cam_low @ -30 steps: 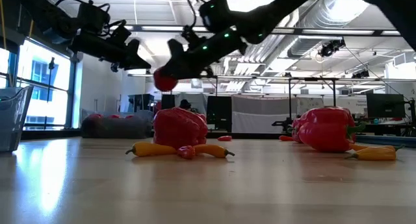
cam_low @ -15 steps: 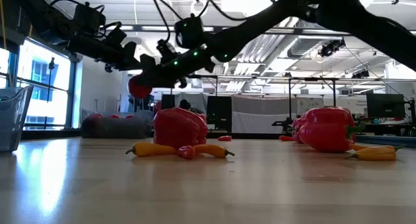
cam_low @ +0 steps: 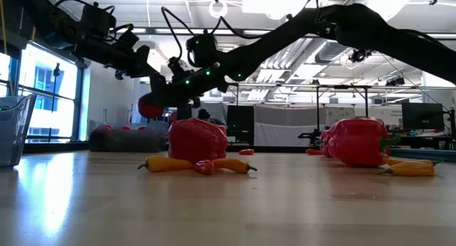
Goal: Sort produce into baskets
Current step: Put the red tomato into the top black bin, then put the red bell pepper into the transparent bin
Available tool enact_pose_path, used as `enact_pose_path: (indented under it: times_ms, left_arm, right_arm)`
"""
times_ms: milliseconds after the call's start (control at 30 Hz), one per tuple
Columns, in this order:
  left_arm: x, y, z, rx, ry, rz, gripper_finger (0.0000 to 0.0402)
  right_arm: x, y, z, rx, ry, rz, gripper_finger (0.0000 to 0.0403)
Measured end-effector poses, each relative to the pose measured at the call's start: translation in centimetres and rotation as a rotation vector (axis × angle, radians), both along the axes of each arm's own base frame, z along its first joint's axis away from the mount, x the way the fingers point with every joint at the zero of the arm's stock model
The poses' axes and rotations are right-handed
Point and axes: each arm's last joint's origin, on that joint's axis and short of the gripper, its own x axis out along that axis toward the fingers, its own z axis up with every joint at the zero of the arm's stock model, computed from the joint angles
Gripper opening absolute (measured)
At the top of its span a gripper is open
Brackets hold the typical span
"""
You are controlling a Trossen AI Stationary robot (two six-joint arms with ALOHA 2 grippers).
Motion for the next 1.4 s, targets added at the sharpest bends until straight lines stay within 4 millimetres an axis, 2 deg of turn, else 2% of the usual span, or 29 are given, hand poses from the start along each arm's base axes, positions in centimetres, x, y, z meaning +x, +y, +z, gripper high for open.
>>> enact_pose_path:
  times_ms: [333, 667, 1000, 1100, 1167, 1233, 1400]
  left_arm:
    - [0.0, 0.0, 0.0, -0.006, -0.005, -0.001, 0.0]
    - [0.0, 0.0, 0.0, -0.007, -0.006, -0.012, 0.0]
    - [0.0, 0.0, -0.1, -0.013, -0.004, -0.013, 0.0]
    - [0.0, -0.1, -0.3, -0.031, 0.006, -0.014, 0.0]
    - [0.1, -0.1, -0.5, -0.052, 0.017, -0.016, 0.0]
    - [0.1, -0.2, -0.7, -0.064, 0.031, -0.022, 0.0]
    - [0.5, -0.5, -0.8, -0.056, 0.056, -0.048, 0.0]
  right_arm:
    - [-0.1, -0.3, 0.0, 0.002, 0.005, -0.007, 0.0256]
    - [-0.2, -0.3, -0.3, 0.033, 0.018, -0.012, 0.0313]
    - [-0.2, -0.1, -0.3, -0.008, 0.042, 0.003, 0.0312]
    - [-0.3, 0.2, 0.2, -0.006, 0.065, 0.006, 0.0282]
    - [-0.5, 0.3, 0.6, -0.002, 0.083, 0.002, 0.0244]
    - [-0.5, 0.3, 0.7, -0.005, 0.088, -0.007, 0.0193]
    - [-0.4, 0.5, 0.5, -0.004, 0.1, -0.017, 0.003]
